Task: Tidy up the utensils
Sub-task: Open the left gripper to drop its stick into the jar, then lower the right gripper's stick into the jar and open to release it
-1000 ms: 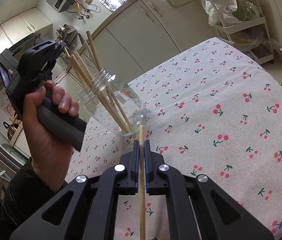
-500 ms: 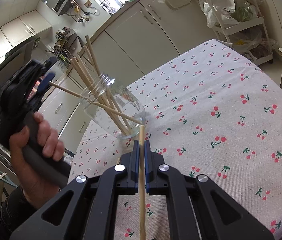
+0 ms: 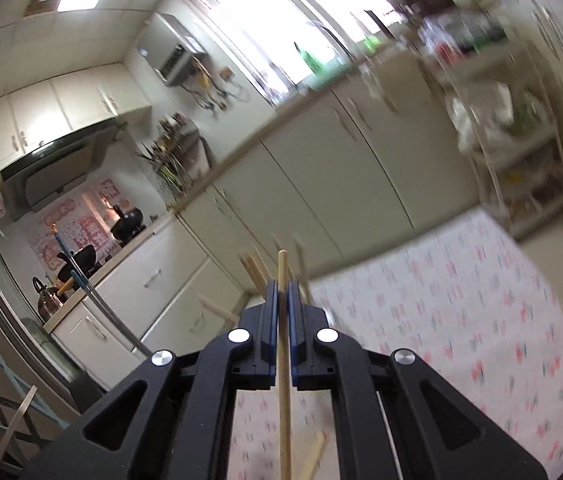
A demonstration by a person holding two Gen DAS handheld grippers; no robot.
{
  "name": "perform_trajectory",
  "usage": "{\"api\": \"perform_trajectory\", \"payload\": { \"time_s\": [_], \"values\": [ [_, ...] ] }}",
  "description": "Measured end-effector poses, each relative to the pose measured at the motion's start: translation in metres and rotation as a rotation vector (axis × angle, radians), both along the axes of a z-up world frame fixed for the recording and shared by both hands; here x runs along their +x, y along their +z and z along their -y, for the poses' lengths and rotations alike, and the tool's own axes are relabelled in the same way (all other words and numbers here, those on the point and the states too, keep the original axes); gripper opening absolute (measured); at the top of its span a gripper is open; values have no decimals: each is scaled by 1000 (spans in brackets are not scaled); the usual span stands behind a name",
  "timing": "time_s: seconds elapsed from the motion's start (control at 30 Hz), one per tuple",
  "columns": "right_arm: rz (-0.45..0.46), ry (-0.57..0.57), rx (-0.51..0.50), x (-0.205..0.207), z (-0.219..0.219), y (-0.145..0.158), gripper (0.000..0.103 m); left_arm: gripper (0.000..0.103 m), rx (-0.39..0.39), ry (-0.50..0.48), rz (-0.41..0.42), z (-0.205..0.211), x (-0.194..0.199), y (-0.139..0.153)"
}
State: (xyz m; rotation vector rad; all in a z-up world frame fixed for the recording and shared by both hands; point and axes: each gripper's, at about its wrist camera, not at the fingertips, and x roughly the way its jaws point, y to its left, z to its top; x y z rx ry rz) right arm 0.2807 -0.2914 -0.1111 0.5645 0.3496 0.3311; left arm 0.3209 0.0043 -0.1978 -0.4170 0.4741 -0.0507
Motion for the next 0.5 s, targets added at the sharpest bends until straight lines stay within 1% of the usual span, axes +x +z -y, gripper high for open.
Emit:
{"api": "perform_trajectory", "payload": {
  "time_s": [0.1, 0.2, 0.37, 0.43, 0.5],
  "values": [
    [103, -32, -57, 19, -17, 31, 6, 57, -21, 5, -5, -3, -2, -7],
    [173, -77, -104, 45, -33, 46, 6, 58, -28, 2, 0, -2, -4, -12],
    [222, -162, -159, 83, -47, 46, 6, 59, -37, -1, -9, 1, 1, -17],
    [225, -181, -177, 93, -52, 41, 6, 60, -48, -3, -23, 0, 3, -20],
    [219, -192, -191, 103, -55, 33, 6, 60, -58, -2, -18, -2, 3, -20]
  ]
}}
